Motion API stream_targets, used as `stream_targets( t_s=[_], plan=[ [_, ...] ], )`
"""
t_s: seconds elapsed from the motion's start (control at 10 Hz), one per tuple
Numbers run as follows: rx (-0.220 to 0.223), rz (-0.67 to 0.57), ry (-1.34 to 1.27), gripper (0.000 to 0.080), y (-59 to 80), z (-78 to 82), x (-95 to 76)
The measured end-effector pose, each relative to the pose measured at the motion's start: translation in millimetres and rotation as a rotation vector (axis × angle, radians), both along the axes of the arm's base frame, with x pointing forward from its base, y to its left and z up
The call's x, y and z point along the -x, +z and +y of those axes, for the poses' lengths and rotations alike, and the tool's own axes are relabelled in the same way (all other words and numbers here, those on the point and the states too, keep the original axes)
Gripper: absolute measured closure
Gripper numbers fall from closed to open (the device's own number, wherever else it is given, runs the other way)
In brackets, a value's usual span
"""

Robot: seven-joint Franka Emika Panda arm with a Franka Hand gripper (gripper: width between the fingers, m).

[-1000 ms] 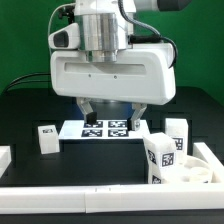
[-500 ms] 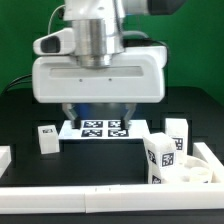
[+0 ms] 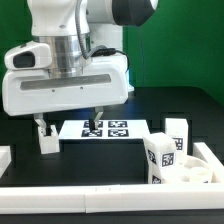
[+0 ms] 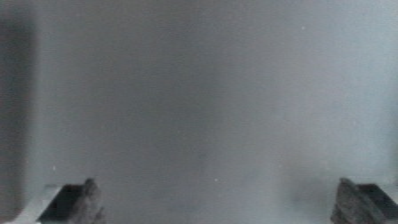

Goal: Assemble stool

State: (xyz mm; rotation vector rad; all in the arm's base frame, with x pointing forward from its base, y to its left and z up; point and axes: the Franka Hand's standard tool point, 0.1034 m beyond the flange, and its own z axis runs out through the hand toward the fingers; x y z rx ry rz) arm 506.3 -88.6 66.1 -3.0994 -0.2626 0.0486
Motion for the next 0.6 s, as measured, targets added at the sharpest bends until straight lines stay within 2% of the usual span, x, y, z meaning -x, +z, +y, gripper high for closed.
stream_targets(
  t_s=[0.2,0.3,0.4,0.6],
  plan=[
    [-0.007,0.019,-0.023,0.0151,-1.9,0.3,2.1],
    [-0.012,0.057,-0.026,0.0151,-9.0,-5.9,10.9],
    [-0.016,0.172,-0.025,0.0151,-12.2,-11.2,25.5],
    [0.028,0.385,-0.066,0.0151,-15.1,-24.9,38.3]
  ],
)
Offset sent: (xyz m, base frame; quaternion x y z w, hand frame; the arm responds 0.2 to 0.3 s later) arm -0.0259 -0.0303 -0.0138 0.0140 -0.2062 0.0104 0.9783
